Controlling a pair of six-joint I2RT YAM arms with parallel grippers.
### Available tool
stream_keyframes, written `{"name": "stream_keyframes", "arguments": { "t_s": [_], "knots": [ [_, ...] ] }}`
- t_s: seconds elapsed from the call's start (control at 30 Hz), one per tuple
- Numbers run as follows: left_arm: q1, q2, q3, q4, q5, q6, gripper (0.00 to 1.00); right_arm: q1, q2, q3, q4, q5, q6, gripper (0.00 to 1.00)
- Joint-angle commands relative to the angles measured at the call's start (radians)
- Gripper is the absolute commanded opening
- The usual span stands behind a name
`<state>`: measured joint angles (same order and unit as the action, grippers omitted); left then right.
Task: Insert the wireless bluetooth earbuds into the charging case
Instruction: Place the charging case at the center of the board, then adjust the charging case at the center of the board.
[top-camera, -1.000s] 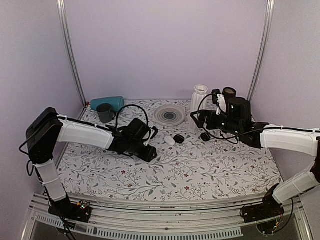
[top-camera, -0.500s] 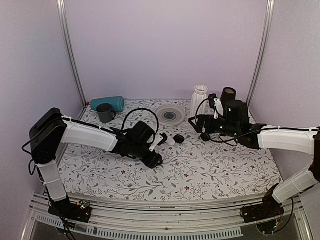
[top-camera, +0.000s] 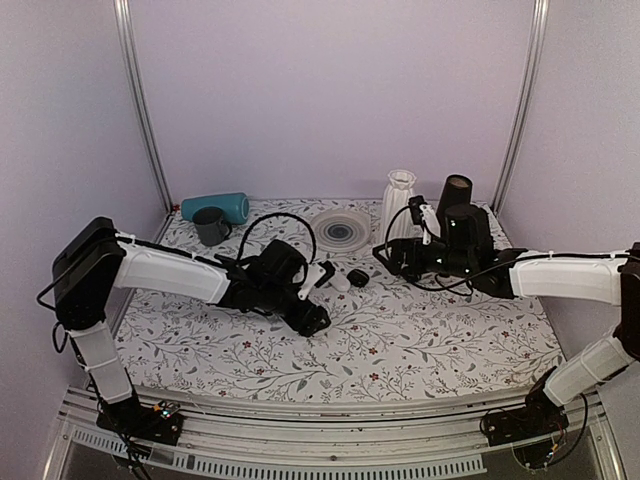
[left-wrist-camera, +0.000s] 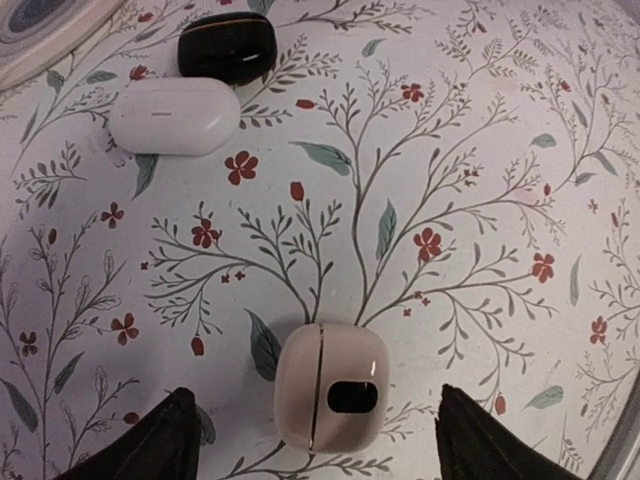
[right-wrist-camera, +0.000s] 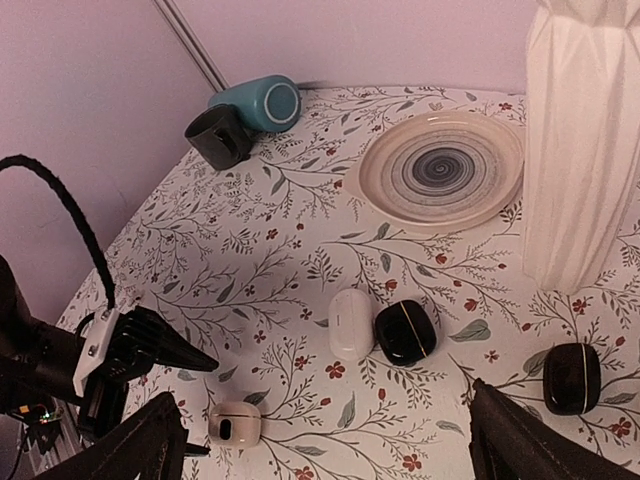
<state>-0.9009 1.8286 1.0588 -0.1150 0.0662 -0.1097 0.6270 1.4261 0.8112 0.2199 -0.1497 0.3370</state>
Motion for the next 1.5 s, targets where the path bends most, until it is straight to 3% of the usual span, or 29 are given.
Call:
{"name": "stream_keyframes", "arguments": {
  "t_s": [0.0,0.17,0.37,0.7,0.97,1.47],
  "knots": [
    [0.011,-0.095,-0.036,0.069,-0.008,-0.065,0.82,-0.003,0.034,0.034,-0.030,-0.069,-0.032,0.99],
    [0.070,-0.183,-0.097,0.107,0.002,-0.161,0.81,0.009,0.098,0.072,-0.064,-0.153,-0.039,0.96],
    [0.162,-0.280,-0.182,0.138,0.038,-0.271,0.81,0.075,0.206,0.149,-0.139,-0.201,-0.055,0.80],
    [0.224,-0.362,-0.225,0.138,0.021,-0.310,0.81,0.146,0.449,0.303,-0.281,-0.349,0.022,0.64],
    [0.234,-0.386,-0.237,0.135,0.017,-0.301,0.81,0.154,0.561,0.362,-0.273,-0.430,0.134,0.62],
    [0.253,-0.418,-0.274,0.143,0.023,-0.292,0.81,0.216,0.620,0.421,-0.271,-0.494,0.200,0.62]
  ]
}}
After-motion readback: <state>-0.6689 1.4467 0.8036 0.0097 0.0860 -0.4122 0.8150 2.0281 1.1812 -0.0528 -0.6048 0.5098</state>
